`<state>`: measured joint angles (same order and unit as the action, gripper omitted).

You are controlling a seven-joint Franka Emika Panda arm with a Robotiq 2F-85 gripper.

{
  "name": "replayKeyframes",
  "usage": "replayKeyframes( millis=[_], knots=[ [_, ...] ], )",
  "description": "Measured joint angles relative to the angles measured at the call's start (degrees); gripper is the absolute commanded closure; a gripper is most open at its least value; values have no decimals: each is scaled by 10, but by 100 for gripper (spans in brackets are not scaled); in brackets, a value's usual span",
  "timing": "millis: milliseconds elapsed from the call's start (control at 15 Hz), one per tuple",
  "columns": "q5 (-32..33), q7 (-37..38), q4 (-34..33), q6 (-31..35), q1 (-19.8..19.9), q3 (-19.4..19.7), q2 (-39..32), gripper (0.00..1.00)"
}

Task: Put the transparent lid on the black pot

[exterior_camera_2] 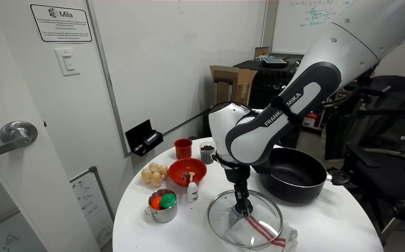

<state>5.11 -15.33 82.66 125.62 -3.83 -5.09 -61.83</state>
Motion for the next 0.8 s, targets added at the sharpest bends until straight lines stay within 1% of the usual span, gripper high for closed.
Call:
replayKeyframes(
  millis=[200, 267, 333, 467, 667, 800],
  knots=[
    [0, 0, -18, -7, 1, 1, -12, 0],
    [0, 0, -23, -8, 1, 1, -15, 9],
    [0, 0, -27, -9, 1, 1, -18, 28],
    [0, 0, -35, -10, 2, 1, -22, 40],
    [0, 0, -43, -10, 2, 1, -26, 65],
    [0, 0, -50, -18, 2, 0, -25, 75]
  ],
)
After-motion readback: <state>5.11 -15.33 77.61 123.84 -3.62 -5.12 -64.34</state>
